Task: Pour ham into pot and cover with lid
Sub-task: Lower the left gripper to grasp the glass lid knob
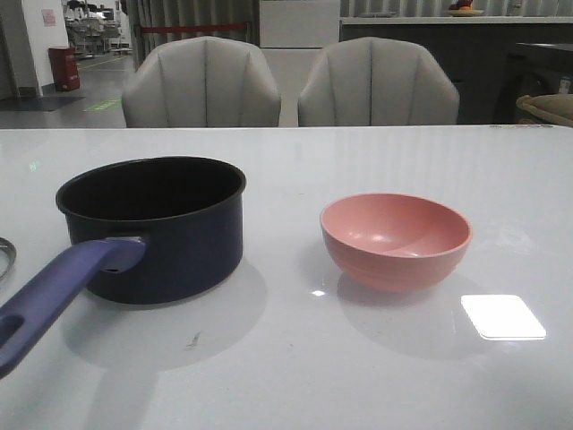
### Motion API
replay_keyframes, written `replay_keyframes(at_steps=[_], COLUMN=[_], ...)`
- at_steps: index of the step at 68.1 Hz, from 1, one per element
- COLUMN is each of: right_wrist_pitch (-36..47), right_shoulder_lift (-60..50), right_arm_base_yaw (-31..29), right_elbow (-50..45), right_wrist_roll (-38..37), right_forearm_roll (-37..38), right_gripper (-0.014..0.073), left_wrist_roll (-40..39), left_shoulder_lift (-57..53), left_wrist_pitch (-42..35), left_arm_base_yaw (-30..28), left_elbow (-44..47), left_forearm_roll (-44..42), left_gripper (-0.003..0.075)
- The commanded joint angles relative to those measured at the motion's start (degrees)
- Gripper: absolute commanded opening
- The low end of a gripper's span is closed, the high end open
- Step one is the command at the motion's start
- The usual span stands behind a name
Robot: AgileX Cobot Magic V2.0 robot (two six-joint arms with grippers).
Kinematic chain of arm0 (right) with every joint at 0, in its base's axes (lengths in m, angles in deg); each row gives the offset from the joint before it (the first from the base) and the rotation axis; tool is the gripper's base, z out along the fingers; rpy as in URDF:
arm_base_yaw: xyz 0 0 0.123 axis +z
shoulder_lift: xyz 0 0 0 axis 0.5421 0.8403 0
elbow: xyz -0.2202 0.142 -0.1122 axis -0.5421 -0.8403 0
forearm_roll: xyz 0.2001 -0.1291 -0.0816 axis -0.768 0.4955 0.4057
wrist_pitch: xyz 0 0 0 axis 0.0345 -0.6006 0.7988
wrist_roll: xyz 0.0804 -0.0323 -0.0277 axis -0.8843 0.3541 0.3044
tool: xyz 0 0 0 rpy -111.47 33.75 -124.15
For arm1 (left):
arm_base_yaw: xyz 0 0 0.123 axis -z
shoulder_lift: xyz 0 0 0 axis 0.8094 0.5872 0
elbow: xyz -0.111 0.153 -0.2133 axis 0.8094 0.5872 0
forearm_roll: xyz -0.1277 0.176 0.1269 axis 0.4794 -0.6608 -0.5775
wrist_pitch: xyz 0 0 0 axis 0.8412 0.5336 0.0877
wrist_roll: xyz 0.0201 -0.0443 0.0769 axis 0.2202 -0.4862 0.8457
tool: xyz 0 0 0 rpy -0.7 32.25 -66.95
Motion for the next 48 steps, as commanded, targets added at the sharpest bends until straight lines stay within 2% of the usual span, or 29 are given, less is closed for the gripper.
replay_keyframes(at_steps=[1, 34, 41, 48], right_wrist_pitch=[4.89, 4.89, 4.89, 4.89], right_shoulder_lift=[0.34, 0.34, 0.34, 0.34], right_arm_base_yaw=[-0.03, -0.03, -0.03, -0.03], right_elbow=[1.59, 1.59, 1.59, 1.59], right_wrist_roll=[0.42, 0.42, 0.42, 0.42], right_forearm_roll=[0.38, 0.38, 0.38, 0.38], right_gripper=[0.0186, 0.0186, 0.0186, 0.0186], left_wrist_roll=[0.05, 0.92, 1.04, 1.04], left_shoulder_lift=[-0.59, 4.98, 5.08, 5.08], left_wrist_pitch=[-1.61, -3.26, -3.86, -3.98], left_arm_base_yaw=[0.19, 0.19, 0.19, 0.19], left_elbow=[-2.38, -3.83, -3.83, -3.83], left_forearm_roll=[0.17, 0.17, 0.17, 0.17], left_gripper=[0.0659, 0.0645, 0.0550, 0.0390])
